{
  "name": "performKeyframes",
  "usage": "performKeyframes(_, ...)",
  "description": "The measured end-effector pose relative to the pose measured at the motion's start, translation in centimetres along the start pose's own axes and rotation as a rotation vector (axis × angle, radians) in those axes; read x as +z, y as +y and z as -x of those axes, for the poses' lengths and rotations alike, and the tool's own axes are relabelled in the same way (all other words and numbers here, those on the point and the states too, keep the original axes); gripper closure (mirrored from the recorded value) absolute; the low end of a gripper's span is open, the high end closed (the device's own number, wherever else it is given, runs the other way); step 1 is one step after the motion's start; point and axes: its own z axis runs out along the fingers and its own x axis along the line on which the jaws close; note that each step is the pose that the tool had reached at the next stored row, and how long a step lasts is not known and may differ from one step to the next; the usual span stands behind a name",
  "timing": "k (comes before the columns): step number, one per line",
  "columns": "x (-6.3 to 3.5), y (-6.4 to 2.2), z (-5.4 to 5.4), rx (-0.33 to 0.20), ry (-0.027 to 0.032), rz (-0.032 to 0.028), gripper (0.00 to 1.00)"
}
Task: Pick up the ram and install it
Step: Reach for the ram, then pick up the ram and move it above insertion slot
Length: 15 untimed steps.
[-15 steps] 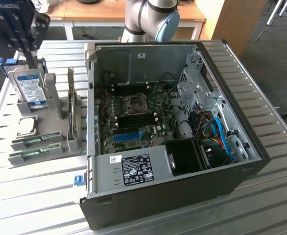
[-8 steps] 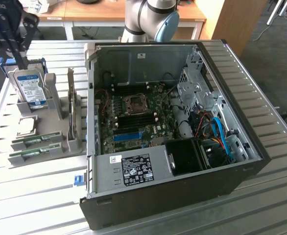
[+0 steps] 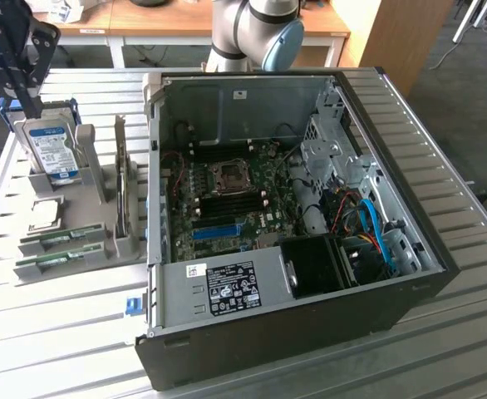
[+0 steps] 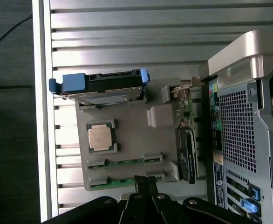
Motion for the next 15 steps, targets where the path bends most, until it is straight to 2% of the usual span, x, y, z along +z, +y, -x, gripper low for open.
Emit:
performKeyframes(6, -0.02, -0.06, -0.78, 0.000, 0.0000, 0.0000, 0.89)
performKeyframes(15, -0.02, -0.06, -0.80, 0.000, 0.0000, 0.0000, 0.89)
